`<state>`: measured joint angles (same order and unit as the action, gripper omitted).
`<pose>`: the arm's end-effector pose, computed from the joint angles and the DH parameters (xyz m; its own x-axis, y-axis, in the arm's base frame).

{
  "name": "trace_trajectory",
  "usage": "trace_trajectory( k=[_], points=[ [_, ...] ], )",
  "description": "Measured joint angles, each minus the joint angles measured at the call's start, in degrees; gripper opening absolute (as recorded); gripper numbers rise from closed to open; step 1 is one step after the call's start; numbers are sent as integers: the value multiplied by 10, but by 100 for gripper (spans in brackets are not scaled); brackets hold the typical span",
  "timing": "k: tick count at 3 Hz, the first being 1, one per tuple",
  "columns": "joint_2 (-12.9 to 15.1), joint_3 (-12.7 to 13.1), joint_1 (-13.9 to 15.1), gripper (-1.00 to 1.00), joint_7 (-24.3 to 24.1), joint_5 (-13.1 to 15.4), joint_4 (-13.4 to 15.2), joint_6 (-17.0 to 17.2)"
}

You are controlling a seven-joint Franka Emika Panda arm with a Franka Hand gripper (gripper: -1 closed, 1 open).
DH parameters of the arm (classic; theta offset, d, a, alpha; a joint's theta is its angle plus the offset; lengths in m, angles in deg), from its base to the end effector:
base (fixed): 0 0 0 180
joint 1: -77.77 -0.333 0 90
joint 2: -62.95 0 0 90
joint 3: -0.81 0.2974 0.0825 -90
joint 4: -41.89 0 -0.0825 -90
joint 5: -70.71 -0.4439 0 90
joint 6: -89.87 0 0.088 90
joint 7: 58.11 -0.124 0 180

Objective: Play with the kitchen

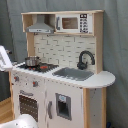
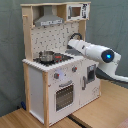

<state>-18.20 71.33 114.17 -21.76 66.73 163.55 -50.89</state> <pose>0.3402 0.4844 0.5462 0.2777 0.9381 -0.2071 0.1351 0.1753 0.9752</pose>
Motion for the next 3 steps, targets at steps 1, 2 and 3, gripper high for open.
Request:
trace_trajectory(
  k=[1,2,3],
  points=[
    [18,1,43,100,-17,-20,-41,21],
    [38,4,85,100,-23,-46,-87,47],
    [54,9,114,100,-25,-70,-126,75]
  ],
)
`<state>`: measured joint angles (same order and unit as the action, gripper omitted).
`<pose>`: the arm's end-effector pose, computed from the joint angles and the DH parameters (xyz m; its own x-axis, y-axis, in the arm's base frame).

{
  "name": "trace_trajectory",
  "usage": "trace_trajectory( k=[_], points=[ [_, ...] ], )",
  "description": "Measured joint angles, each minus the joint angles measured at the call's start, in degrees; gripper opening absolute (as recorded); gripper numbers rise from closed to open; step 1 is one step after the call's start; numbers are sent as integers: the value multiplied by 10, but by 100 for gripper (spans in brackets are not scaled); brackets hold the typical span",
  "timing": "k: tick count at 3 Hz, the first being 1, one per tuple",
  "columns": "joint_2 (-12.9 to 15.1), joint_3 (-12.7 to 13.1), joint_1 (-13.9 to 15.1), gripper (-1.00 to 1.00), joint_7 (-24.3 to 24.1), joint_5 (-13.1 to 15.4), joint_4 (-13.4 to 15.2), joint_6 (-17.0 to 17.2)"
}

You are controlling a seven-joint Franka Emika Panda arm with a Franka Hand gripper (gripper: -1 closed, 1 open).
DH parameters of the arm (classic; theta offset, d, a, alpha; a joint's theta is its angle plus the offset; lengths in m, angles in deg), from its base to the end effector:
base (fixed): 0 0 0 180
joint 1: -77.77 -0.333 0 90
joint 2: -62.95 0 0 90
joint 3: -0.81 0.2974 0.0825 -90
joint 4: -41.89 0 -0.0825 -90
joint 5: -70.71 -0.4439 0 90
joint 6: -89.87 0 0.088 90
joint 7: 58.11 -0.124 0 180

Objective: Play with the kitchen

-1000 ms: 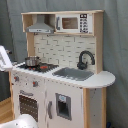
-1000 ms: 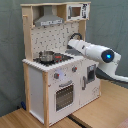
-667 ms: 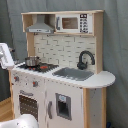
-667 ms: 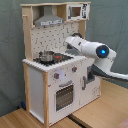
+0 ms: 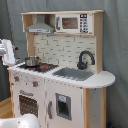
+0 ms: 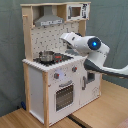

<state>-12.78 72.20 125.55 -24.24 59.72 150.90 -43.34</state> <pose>0.3983 0.4950 0.5700 0.3493 0.9355 -0.0528 0.2255 -0.0292 0.9738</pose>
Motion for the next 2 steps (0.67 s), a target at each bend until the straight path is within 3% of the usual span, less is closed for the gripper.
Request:
trace_trajectory(
  k=[2],
  points=[
    [30,16,49,100,-1,-48,-80,77]
  ],
)
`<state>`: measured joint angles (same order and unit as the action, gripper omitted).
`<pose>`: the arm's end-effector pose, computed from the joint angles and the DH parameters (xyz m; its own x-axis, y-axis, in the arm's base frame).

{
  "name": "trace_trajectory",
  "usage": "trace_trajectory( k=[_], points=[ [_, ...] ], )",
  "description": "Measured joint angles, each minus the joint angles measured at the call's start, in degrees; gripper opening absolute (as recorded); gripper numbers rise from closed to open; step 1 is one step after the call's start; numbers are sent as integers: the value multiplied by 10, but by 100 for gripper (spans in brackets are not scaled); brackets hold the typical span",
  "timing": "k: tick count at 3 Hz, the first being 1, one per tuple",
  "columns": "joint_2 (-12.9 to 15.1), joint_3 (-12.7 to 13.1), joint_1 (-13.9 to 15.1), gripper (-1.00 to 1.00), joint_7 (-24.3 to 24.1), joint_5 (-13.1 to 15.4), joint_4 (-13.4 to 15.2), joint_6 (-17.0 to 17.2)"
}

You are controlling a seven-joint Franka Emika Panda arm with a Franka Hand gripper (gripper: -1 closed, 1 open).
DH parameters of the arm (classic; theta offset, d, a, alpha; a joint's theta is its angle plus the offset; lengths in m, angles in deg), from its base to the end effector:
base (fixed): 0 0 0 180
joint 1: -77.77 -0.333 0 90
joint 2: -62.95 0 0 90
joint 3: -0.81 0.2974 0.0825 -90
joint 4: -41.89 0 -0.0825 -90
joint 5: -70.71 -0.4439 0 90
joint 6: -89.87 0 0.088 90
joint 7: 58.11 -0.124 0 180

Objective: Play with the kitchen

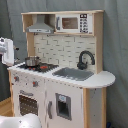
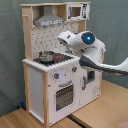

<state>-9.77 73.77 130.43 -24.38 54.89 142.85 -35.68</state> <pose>0.4150 0.5124 0.5722 0.3837 0.9234 -0.0071 0.3217 -0.1264 0.9384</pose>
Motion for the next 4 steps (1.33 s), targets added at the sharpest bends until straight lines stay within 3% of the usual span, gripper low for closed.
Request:
trace_trajectory(
  k=[4],
  points=[
    [78,46,89,100,10,-88,-131,158]
  ],
)
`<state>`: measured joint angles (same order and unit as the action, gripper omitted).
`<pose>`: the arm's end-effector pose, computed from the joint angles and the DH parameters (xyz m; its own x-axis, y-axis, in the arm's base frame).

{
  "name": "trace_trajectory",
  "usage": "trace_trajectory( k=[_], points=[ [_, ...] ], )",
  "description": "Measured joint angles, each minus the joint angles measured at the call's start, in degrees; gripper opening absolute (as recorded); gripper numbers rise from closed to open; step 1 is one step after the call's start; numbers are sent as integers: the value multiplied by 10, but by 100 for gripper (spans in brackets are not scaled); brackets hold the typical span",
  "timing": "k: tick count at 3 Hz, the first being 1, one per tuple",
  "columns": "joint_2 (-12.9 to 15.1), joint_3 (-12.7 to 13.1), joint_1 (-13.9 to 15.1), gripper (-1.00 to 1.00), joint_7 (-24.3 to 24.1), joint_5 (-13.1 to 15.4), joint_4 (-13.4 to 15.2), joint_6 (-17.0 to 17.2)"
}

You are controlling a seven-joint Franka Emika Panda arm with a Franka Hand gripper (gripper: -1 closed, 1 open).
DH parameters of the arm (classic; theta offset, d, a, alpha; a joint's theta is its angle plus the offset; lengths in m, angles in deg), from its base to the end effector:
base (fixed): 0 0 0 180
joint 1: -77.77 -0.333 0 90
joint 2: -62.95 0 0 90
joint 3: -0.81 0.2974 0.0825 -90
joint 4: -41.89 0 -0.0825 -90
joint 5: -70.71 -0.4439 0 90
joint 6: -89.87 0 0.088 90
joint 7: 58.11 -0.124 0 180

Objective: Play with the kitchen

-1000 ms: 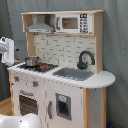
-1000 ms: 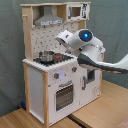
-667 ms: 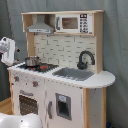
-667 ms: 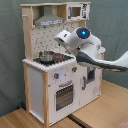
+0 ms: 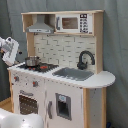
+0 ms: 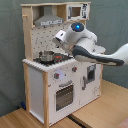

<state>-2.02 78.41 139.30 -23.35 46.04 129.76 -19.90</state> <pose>0.4474 0.5244 0.5637 0.4529 0.8915 0.0105 0.5597 -0.2934 0.7750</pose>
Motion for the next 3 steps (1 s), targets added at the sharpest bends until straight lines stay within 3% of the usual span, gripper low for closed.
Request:
trace_trajectory(
  k=[2,3],
  points=[
    [69,37,59,100,32,-31,-42,65],
    [101,71,94,100,43,-38,-61,70]
  ],
)
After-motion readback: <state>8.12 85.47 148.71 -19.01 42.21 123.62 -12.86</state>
